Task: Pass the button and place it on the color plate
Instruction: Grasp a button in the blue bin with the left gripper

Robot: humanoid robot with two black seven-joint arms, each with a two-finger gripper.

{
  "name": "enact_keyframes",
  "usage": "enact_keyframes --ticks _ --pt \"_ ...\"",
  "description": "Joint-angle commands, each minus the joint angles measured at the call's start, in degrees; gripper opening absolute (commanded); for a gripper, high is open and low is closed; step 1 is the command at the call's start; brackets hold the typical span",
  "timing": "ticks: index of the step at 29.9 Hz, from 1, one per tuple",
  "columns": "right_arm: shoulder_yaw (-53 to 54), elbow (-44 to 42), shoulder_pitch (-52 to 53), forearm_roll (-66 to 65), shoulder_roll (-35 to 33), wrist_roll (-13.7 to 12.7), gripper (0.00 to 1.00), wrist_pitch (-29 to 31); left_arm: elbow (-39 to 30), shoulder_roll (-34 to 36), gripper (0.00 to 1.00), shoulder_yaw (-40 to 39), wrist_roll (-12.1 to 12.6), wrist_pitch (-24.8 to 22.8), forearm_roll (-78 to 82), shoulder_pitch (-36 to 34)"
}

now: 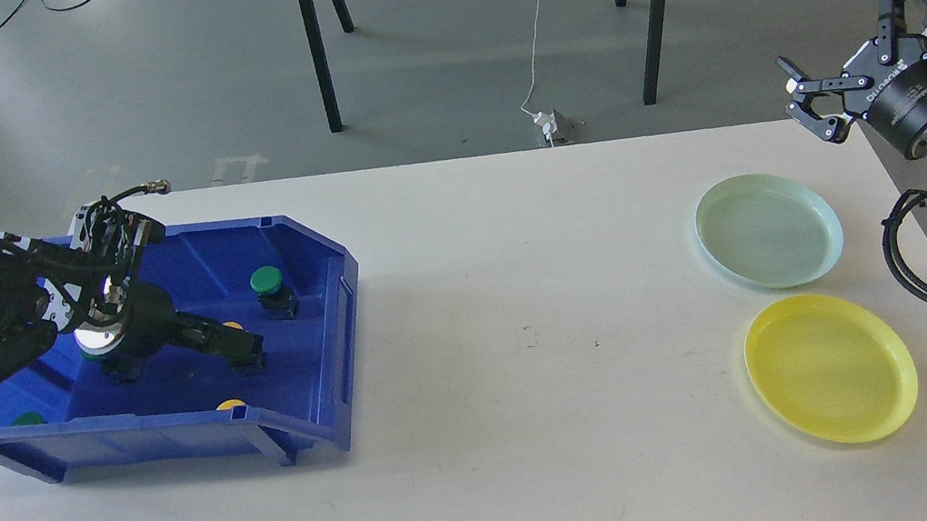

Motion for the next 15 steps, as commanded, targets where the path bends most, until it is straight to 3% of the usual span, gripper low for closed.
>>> enact_keyframes --ticks 1,15 --pt "0.0 0.0 0.0 0.0 -0.33 0.09 0.99 0.0 2.09 -1.31 0.99 -0.07 0.0 0.09 -0.26 1.02" --pt "0.0 0.09 -0.88 0.0 -0.41 0.0 0.99 0.0 4.64 -2.81 0.97 -0.25 0.0 1.49 -0.35 2.52"
